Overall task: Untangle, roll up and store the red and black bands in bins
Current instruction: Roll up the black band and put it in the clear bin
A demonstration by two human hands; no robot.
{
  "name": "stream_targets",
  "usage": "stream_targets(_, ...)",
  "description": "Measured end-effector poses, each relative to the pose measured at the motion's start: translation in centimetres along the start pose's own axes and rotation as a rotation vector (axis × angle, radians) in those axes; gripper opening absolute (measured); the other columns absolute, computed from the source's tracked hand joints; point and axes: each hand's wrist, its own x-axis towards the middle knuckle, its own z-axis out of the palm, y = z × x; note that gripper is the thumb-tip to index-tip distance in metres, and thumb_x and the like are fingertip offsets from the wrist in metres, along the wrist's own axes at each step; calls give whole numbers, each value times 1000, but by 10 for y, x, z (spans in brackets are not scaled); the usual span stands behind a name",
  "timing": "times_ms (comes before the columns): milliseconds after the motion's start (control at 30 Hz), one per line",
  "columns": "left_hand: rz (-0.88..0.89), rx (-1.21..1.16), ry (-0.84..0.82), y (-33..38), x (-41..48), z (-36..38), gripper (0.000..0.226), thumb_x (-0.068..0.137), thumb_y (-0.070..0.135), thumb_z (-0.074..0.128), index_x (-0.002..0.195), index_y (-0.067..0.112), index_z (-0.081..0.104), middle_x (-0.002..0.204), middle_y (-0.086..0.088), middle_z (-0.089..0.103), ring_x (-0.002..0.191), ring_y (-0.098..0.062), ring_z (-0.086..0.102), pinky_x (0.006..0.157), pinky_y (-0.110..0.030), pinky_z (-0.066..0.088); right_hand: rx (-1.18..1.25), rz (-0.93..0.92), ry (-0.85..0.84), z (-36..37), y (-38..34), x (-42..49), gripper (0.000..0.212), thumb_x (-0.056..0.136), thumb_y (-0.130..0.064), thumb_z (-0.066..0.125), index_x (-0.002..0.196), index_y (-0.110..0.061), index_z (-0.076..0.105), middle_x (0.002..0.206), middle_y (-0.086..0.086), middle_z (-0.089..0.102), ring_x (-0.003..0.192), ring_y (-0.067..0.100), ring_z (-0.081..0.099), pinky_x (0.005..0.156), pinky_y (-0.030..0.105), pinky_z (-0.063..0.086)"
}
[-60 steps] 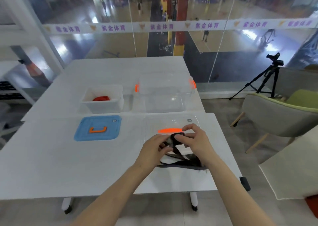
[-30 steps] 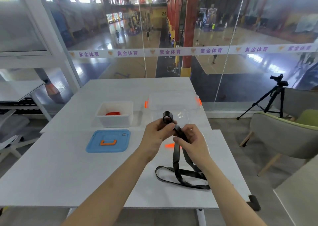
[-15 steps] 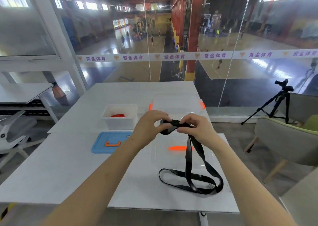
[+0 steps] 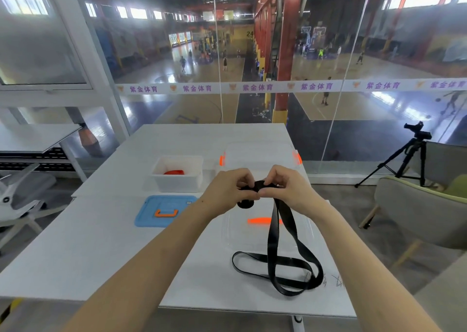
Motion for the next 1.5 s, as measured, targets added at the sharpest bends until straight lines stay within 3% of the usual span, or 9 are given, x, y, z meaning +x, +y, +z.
stream_targets(167,19,-274,53,6,2,-3,19,85,5,81,99,7,69,95,1,81,94,-13,78,89,-26,60,152,-16,103,8,11,-9,29,81,-9,90,94,-22,67,99,5,79,99,27,76,97,48,60)
stream_targets(367,13,-508,214,5,8,4,18,89,4,77,105,12,73,104,-4,80,101,-19,75,94,-32,57,335,-36,273,31,22,-17,39,87,5,81,112,-16,60,101,11,82,102,28,77,93,35,58)
stream_targets(633,-55,-708,290,-1,19,16,24,96,5,70,118,14,75,114,-11,78,110,-33,73,104,-53,56,488,-4,393,30,29,-10,30,88,7,79,106,-9,62,103,19,74,90,29,75,85,38,57)
stream_targets(767,-43,-799,339,3,24,25,22,99,1,65,117,8,75,114,-15,77,103,-27,73,102,-51,57,486,-23,364,31,28,-7,32,87,11,78,104,-12,65,101,7,73,88,19,73,82,28,58)
stream_targets(900,-25,-916,403,9,30,37,20,100,1,63,115,8,74,116,-16,75,106,-27,72,95,-44,59,586,-16,426,35,27,-9,32,86,13,77,108,-6,65,104,22,76,96,25,77,85,26,59)
stream_targets(1067,-44,-1093,388,10,29,44,19,102,2,60,115,9,71,110,-9,75,104,-22,73,90,-40,59,625,1,503,38,25,-9,29,87,11,78,105,-11,68,98,12,80,94,20,78,83,22,58)
stream_targets(1267,-27,-624,218,-8,24,31,32,100,11,67,130,23,68,118,1,76,115,-20,71,106,-44,55,471,-37,504,16,19,-6,33,86,15,77,106,-10,70,90,0,82,88,15,78,80,20,59)
stream_targets(1400,-9,-253,62,-10,27,2,46,91,15,77,135,27,66,124,9,74,119,-5,67,110,-40,51,195,-55,348,-5,19,-7,34,84,3,82,105,-20,69,94,4,80,91,24,77,84,31,61)
stream_targets(1500,-28,-64,-33,4,30,-14,57,85,25,83,138,30,64,127,16,71,119,-1,65,108,-38,52,1,-37,247,-14,14,-8,38,84,-6,84,103,-32,65,96,-4,79,93,14,76,87,28,60)
